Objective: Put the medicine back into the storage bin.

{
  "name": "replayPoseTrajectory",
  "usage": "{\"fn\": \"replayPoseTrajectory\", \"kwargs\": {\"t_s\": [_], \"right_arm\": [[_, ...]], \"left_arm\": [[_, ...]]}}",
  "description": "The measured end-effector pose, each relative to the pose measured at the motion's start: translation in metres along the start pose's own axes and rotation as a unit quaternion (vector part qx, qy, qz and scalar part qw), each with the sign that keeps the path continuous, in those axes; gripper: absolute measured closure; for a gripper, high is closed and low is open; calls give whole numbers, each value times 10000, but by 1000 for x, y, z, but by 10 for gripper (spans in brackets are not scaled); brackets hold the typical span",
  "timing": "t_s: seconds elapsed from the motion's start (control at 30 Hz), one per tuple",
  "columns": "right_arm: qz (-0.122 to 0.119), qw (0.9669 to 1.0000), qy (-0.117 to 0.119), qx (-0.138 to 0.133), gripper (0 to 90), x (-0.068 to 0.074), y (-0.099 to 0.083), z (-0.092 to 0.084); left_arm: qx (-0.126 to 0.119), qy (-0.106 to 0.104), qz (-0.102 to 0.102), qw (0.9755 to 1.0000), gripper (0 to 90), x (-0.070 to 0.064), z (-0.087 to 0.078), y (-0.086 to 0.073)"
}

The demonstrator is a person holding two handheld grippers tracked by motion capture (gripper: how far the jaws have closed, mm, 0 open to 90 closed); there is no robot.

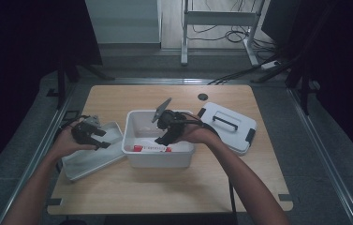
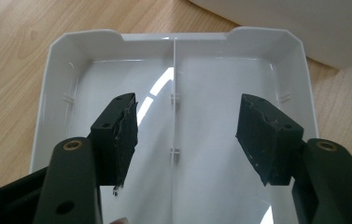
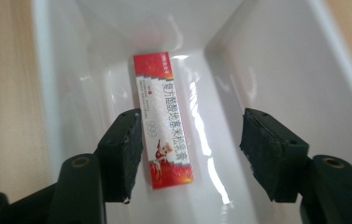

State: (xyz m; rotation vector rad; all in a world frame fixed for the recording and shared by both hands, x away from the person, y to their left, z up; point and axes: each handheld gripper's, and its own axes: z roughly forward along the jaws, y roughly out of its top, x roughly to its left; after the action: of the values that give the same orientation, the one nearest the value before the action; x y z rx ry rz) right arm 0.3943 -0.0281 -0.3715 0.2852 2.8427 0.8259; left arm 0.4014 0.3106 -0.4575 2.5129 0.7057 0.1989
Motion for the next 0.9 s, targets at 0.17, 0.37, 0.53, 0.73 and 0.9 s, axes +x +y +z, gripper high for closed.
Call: {"fn": "replayPoseTrajectory", "kwargs": {"t_s": [0.17,0.37,0.53,0.73,0.9], "right_arm": [[157,9993,-140,-313,368,12,-16,-24],[468,9951,-295,-818,375,28,-41,-50],[589,9900,-365,-1232,384,40,-60,-64],[771,9840,-411,-1554,391,53,-88,-72],[903,9816,-425,-1630,391,60,-103,-68]], "left_arm": [[-17,36,-21,10000,384,-1,-1,-1],[-31,56,-11,10000,381,-2,-4,2],[-20,103,-28,9999,379,-2,-6,2],[-8,128,-64,9999,376,-3,-7,2],[2,133,-109,9999,371,-2,-5,0]]}}
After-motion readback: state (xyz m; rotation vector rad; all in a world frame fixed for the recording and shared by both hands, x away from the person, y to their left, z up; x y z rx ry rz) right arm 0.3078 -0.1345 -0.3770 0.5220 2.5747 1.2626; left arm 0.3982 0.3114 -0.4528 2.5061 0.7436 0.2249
